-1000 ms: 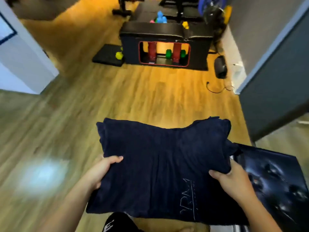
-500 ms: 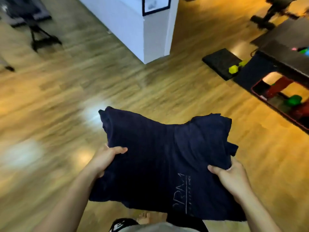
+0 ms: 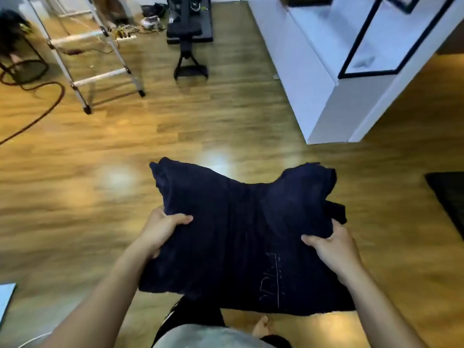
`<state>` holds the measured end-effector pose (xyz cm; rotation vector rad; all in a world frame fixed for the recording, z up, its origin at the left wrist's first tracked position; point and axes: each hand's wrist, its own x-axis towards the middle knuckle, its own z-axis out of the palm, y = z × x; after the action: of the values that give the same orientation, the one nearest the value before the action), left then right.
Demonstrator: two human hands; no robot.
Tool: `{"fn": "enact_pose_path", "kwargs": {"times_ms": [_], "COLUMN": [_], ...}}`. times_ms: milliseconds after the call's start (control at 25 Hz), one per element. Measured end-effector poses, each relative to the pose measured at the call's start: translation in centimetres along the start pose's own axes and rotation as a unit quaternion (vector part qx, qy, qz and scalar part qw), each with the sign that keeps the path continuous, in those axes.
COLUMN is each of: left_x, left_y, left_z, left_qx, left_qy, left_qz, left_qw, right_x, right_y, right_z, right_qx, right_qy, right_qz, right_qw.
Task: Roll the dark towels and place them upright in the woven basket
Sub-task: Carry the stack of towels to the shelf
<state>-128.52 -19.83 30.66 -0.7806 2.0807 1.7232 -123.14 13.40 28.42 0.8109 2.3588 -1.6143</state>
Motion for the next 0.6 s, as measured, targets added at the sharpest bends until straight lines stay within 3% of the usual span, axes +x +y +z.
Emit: {"fn": "enact_pose_path", "kwargs": {"times_ms": [160, 600], "left_x": [9.1, 37.4], "left_y": [5.6, 27.0], "left_z": [2.0, 6.0], "left_qx": [-0.031, -0.003], "left_qy": [0.019, -0.035], "left_qz": [0.0, 0.015], "left_qw": [0.999, 0.999], "right_x": [12.2, 38.7], "right_y": [-6.4, -23.5], "right_z": [1.7, 6.5], "right_qx": [-0.011, 0.023], "right_qy": [-0.014, 0.045], "right_qz": [-0.013, 0.008], "right_qw": [1.0, 0.999]}}
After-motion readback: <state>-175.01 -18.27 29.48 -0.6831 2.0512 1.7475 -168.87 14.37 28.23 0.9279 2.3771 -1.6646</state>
